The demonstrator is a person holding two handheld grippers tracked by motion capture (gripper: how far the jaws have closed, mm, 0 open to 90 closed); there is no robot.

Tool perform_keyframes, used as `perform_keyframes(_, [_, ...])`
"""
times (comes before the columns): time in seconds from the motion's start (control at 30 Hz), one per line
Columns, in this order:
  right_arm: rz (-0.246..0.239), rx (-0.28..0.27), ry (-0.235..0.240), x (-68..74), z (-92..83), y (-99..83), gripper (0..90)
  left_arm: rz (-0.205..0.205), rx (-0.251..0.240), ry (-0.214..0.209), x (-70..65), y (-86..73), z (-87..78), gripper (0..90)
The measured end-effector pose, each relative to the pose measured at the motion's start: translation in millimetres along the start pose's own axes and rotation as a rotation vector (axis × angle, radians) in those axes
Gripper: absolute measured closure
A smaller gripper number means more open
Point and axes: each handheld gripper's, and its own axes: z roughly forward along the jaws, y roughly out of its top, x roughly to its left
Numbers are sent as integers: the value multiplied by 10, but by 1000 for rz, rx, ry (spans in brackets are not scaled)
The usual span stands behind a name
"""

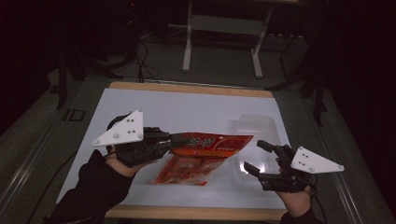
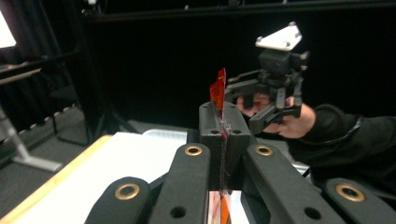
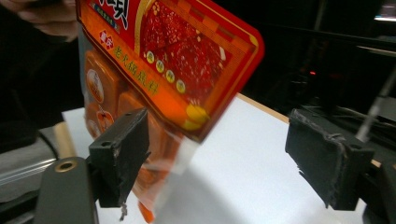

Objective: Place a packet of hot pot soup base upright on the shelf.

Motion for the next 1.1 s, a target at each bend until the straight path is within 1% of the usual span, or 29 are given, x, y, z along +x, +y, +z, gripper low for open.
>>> perform_keyframes(0.03, [0,-5,6,0,23,32,220,-4,-3,-11,3,11,2,900])
perform_keyframes(0.1, [-5,-11,33,4,99,102,220,-1,-7,-15,-3,18,18,900])
perform_keyframes(0.13, [-5,-11,33,4,99,102,220,-2,-5,-23,-4,20,30,900])
perform_keyframes(0.17, [0,-16,49,7,126,115,220,-2,-10,-18,-11,16,46,900])
perform_keyframes(0.2, [0,-16,49,7,126,115,220,-2,-10,-18,-11,16,46,900])
perform_keyframes(0.23, [18,-11,104,15,212,123,238,-2,-10,-29,-13,12,72,900])
perform_keyframes(0.27, [25,-10,120,19,230,120,241,-1,-14,-27,-20,8,82,900])
perform_keyframes(0.3, [25,-10,120,19,230,120,241,-5,-14,-41,-19,8,94,900])
perform_keyframes(0.33, [33,-9,136,23,257,114,257,2,-14,-37,-29,6,109,900])
perform_keyframes(0.37, [44,3,174,28,314,94,312,0,-16,-42,-29,6,120,900])
perform_keyframes(0.4, [44,3,174,28,314,94,312,-1,-14,-48,-27,7,130,900])
perform_keyframes(0.43, [26,19,188,30,364,68,365,-2,-20,-43,-28,7,138,900])
perform_keyframes(0.47, [26,19,188,30,364,68,365,-7,-22,-50,-24,10,145,900])
perform_keyframes(0.5, [18,44,206,23,401,42,434,-4,-22,-48,-27,11,153,900])
perform_keyframes(0.53, [24,44,224,18,418,29,464,-6,-26,-47,-28,9,161,900])
perform_keyframes(0.57, [24,44,224,18,418,29,464,-7,-20,-58,-25,9,172,900])
perform_keyframes(0.6, [27,45,238,19,435,20,486,-3,-20,-52,-32,5,181,900])
perform_keyframes(0.63, [30,57,272,13,456,14,583,-8,-20,-56,-28,-2,187,900])
perform_keyframes(0.67, [23,62,285,18,463,15,633,-12,-17,-62,-22,-8,193,900])
perform_keyframes(0.7, [9,68,283,31,475,18,679,-9,-16,-55,-26,-17,197,900])
perform_keyframes(0.73, [9,68,283,31,475,18,679,-8,-12,-57,-20,-25,198,900])
perform_keyframes(0.77, [11,79,303,32,482,23,760,-13,-13,-54,-10,-34,190,900])
perform_keyframes(0.8, [20,86,330,20,487,26,810,-20,-11,-54,4,-42,185,900])
perform_keyframes(0.87, [13,116,332,42,506,47,878,-23,-3,-46,21,-66,183,900])
perform_keyframes(0.9, [8,121,331,49,512,54,891,-33,-3,-53,41,-75,173,899])
perform_keyframes(0.93, [9,123,336,52,518,59,900,-34,1,-53,53,-83,164,899])
perform_keyframes(0.97, [5,131,337,53,522,72,900,-26,6,-39,60,-90,154,899])
perform_keyframes(1.03, [-20,146,320,67,524,111,900,-47,8,-46,109,-109,122,898])
perform_keyframes(1.1, [-26,147,322,69,528,147,900,-56,10,-45,137,-124,101,897])
